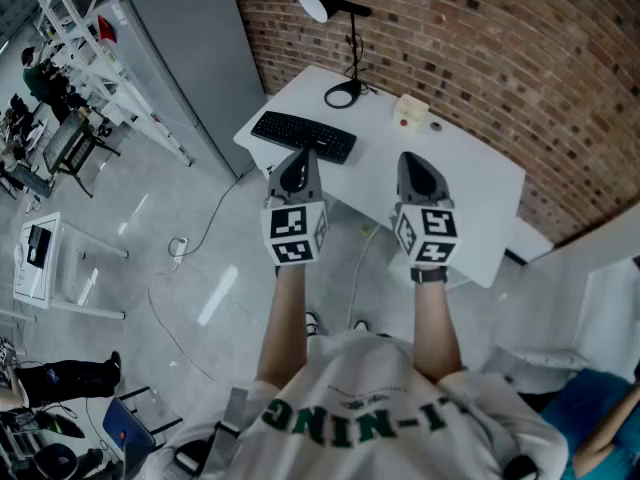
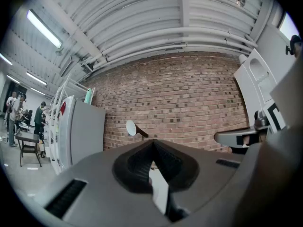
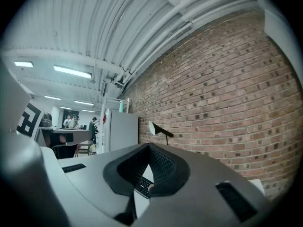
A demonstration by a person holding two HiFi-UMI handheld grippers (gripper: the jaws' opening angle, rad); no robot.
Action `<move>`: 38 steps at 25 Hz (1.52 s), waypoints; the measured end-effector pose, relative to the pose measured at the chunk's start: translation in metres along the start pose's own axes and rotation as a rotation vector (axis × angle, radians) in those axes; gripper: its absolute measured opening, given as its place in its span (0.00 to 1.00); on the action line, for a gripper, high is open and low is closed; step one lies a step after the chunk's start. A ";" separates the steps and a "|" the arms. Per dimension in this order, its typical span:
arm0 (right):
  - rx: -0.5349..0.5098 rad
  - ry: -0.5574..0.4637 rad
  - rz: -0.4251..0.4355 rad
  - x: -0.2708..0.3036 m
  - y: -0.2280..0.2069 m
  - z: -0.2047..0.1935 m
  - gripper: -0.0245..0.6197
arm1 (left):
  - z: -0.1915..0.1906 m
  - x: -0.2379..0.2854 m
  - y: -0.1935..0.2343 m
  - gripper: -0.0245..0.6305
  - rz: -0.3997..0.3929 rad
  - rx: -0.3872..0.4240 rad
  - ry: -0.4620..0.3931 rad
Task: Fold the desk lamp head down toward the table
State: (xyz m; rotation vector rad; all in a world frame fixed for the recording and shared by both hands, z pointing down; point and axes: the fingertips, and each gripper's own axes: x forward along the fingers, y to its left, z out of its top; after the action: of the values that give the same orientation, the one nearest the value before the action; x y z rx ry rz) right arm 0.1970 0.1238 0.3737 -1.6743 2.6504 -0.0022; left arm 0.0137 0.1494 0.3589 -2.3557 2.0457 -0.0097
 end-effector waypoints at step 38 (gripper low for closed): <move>0.059 0.069 0.071 0.214 0.027 -0.030 0.04 | -0.024 0.163 0.121 0.03 0.002 -0.058 0.032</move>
State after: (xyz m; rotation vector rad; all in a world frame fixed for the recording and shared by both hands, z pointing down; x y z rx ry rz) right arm 0.0808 -0.0579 0.4025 -1.5914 2.7288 -0.1386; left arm -0.0841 -0.0288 0.3787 -2.4023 2.0907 0.0132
